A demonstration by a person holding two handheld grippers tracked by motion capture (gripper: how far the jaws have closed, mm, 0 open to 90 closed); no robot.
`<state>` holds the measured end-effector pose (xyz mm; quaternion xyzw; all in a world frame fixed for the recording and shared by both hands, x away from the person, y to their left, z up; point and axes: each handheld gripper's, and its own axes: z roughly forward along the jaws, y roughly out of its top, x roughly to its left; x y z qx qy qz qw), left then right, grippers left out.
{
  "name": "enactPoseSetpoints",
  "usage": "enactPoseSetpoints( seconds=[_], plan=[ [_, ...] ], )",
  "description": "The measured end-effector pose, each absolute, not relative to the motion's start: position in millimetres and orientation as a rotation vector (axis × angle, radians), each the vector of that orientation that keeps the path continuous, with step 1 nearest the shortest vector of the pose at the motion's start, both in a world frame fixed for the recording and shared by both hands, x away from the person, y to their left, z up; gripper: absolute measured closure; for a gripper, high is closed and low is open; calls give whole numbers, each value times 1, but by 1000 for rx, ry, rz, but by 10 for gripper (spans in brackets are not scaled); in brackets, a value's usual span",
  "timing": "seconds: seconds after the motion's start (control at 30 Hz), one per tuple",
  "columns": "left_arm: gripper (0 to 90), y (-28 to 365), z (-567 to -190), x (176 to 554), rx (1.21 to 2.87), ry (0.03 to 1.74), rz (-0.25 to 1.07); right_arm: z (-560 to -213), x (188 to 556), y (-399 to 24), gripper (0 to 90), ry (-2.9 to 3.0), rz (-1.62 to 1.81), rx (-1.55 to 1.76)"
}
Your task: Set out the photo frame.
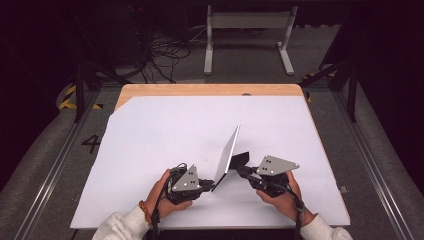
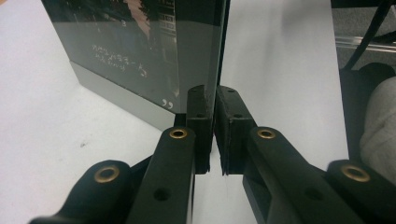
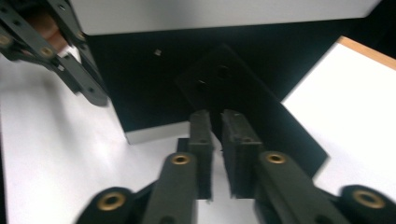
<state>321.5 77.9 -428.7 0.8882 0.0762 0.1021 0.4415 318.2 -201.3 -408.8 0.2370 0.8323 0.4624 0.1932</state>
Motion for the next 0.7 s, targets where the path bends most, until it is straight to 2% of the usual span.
enactPoseSetpoints(
  seconds=[0.7],
  plan=[
    [830,71,-433,326,2201,198,228,-412,327,-179,883,2318,1321,642]
  ],
)
